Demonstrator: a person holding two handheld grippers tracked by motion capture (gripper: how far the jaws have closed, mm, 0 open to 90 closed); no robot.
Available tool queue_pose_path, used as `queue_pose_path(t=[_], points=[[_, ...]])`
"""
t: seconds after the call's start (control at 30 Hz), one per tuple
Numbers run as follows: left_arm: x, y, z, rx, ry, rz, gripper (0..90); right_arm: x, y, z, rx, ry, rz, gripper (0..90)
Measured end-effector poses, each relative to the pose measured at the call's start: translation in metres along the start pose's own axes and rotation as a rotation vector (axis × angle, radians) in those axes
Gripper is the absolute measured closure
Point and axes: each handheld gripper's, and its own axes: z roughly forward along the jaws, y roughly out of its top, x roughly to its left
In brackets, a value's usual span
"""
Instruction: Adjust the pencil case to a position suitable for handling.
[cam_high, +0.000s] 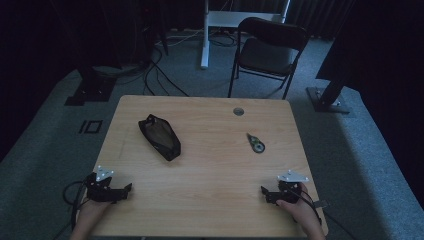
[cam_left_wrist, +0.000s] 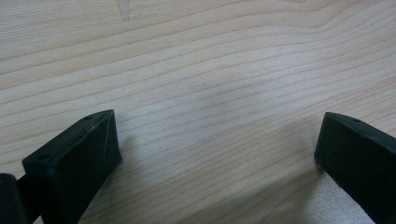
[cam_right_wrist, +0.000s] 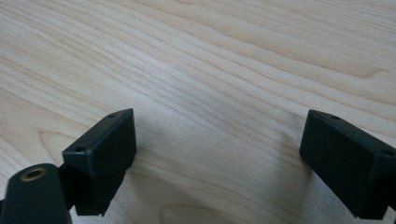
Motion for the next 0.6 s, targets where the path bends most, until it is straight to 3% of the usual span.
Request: queue_pose_path(t=[0.5, 0.6], points=[[-0.0001, 0.0001, 0.0, 0.0, -0.002, 0.002, 0.1, 0.0058, 0.0008, -0.0013, -0.008, -0.016, 0.005, 12.7], [-0.0001, 0.0001, 0.0, 0.001, -0.002, 0.003, 0.1, 0.0078, 0.0039, -0.0006, -0.034, -0.005, 0.016, 12.7]])
